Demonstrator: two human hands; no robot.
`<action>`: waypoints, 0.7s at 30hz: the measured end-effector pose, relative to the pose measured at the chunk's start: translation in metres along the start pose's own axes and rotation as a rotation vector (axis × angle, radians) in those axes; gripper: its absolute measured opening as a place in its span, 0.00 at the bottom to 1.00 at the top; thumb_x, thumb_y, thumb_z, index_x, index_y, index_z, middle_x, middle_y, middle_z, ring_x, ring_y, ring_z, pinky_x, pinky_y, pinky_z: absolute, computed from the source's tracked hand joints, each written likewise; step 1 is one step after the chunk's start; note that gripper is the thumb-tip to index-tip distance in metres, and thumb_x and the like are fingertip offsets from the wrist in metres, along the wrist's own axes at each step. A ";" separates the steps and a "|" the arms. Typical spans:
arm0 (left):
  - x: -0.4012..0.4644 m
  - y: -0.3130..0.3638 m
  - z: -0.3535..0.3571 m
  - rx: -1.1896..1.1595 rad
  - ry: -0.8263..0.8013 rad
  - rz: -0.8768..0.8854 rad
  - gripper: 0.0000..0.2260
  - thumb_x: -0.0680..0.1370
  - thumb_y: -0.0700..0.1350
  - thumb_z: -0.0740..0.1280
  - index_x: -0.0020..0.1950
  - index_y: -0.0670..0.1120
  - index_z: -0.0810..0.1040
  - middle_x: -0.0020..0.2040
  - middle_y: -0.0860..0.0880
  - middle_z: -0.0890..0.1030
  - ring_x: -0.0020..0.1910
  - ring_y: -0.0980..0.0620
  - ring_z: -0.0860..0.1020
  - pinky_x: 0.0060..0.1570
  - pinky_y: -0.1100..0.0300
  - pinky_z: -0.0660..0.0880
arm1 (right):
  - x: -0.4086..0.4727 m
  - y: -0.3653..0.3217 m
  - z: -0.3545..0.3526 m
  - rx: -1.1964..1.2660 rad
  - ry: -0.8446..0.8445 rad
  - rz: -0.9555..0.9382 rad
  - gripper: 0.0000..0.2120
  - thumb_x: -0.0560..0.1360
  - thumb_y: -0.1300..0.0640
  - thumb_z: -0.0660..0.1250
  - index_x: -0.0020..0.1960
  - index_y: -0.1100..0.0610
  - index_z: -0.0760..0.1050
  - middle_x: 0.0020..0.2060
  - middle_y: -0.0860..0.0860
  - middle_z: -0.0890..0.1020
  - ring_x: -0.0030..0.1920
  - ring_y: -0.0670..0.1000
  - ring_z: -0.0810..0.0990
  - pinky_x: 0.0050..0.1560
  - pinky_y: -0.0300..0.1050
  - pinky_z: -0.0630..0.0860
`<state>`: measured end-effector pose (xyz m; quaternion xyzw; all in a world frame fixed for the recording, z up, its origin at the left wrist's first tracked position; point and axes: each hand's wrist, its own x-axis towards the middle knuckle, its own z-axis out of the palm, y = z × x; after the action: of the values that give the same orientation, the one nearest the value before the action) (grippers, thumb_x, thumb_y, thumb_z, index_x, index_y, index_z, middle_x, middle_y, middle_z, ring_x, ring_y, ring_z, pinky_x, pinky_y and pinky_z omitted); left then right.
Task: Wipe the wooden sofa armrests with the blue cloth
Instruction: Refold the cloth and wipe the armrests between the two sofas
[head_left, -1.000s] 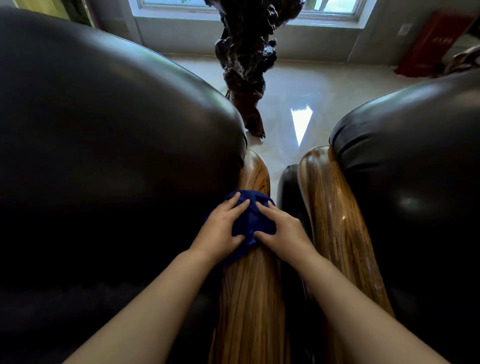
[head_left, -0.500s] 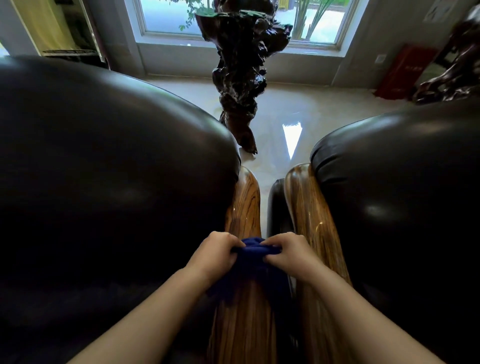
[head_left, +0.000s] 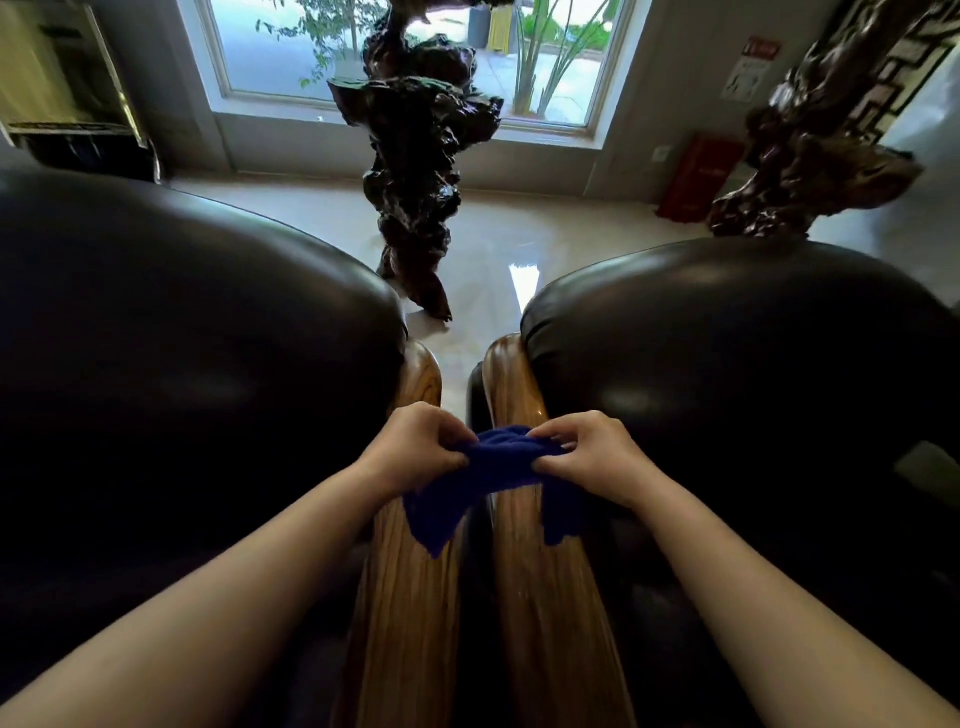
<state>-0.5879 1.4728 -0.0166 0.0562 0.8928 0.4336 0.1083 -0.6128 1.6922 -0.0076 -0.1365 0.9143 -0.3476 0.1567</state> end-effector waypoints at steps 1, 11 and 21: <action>-0.001 0.007 0.006 0.005 -0.005 0.000 0.10 0.72 0.39 0.70 0.52 0.48 0.82 0.44 0.53 0.83 0.44 0.59 0.81 0.43 0.64 0.78 | -0.006 0.004 -0.006 0.003 0.006 -0.002 0.16 0.68 0.57 0.73 0.55 0.51 0.79 0.44 0.43 0.80 0.46 0.42 0.79 0.46 0.37 0.77; -0.015 0.018 0.138 0.021 0.009 -0.095 0.13 0.73 0.36 0.68 0.55 0.47 0.79 0.52 0.51 0.82 0.48 0.61 0.78 0.41 0.71 0.74 | -0.064 0.121 0.006 -0.020 -0.022 0.040 0.16 0.70 0.58 0.71 0.57 0.48 0.77 0.53 0.47 0.79 0.50 0.44 0.77 0.50 0.41 0.76; -0.043 -0.045 0.250 0.092 0.109 -0.238 0.18 0.74 0.41 0.66 0.64 0.49 0.73 0.62 0.50 0.77 0.61 0.55 0.74 0.61 0.61 0.70 | -0.093 0.208 0.097 0.022 -0.032 0.075 0.18 0.74 0.57 0.66 0.64 0.52 0.73 0.61 0.49 0.77 0.60 0.46 0.73 0.60 0.36 0.65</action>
<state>-0.4861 1.6270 -0.1964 -0.0690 0.9167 0.3785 0.1077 -0.5205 1.8184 -0.1998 -0.1057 0.9123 -0.3492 0.1858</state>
